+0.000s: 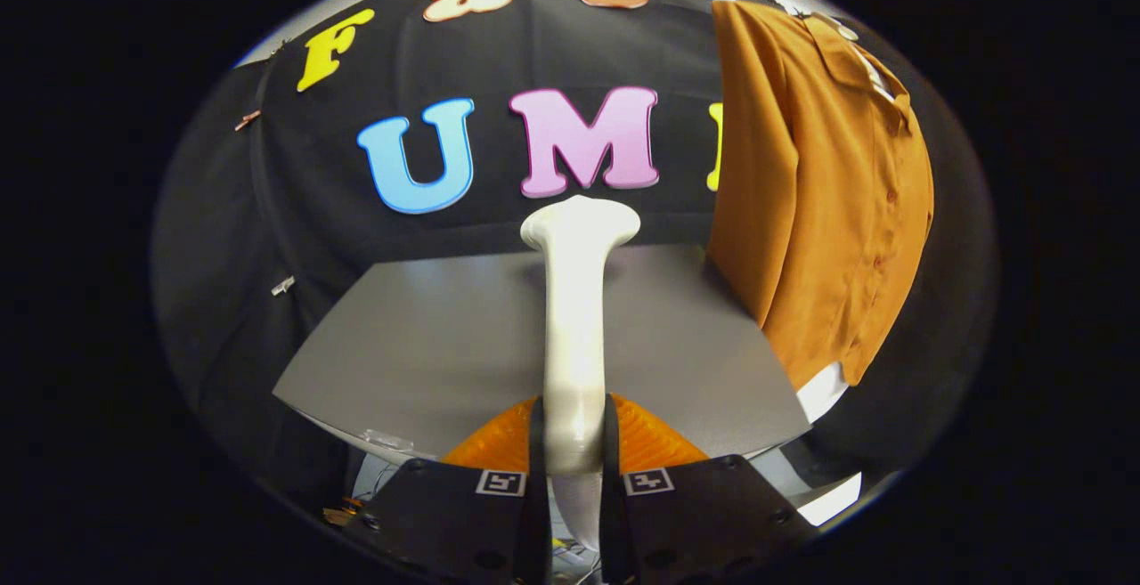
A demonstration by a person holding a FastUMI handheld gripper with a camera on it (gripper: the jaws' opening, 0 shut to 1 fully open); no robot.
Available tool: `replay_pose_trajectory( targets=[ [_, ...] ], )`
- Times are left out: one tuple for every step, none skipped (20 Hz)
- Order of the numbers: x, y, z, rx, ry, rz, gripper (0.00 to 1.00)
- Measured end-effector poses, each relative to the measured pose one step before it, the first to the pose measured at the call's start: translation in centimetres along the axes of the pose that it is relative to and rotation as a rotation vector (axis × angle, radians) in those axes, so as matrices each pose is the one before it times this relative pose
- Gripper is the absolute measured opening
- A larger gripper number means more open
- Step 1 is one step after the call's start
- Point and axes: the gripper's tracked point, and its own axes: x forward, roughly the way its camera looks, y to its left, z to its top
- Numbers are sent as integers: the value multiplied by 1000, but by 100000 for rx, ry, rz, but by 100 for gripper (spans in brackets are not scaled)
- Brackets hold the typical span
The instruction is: Iron the clothes twice with a garment steamer, once on the left side and once on the right side.
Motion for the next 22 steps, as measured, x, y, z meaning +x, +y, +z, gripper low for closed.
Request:
replay_pose_trajectory(
  targets=[
    [-1095,-149,1457,1233,-4726,387,25],
    [-1334,-308,1435,1436,-4677,232,25],
    [-1318,-451,1270,941,-4205,-19,25],
    [-1056,-443,1060,870,-4091,-9,25],
    [-1110,-554,1113,904,-3732,-161,25],
    [-1078,-614,1041,593,-3481,-136,25],
    [-944,-615,1000,318,-3455,-80,24],
    [-953,-627,841,223,-3007,63,25],
    [-1036,-343,790,737,-2993,242,25],
    [-1032,-583,759,195,-2628,67,24],
    [-950,-682,860,-161,-2858,-41,24],
    [-737,-847,875,-287,-2665,196,24],
    [-855,-700,941,-462,-2447,481,24],
    [-590,-492,804,-436,-2794,672,24],
    [-730,-709,952,-929,-2632,627,24],
    [-749,-744,897,-1102,-2805,362,24],
    [-537,-835,898,-721,-2450,151,24],
    [-423,-864,839,-529,-2693,64,24],
    [-280,-839,763,-273,-2180,64,24],
    [-309,-702,536,-360,-1591,-81,24],
    [-120,-780,485,-270,-1321,92,24],
    [-109,-677,363,-263,-685,122,24]
  ],
)
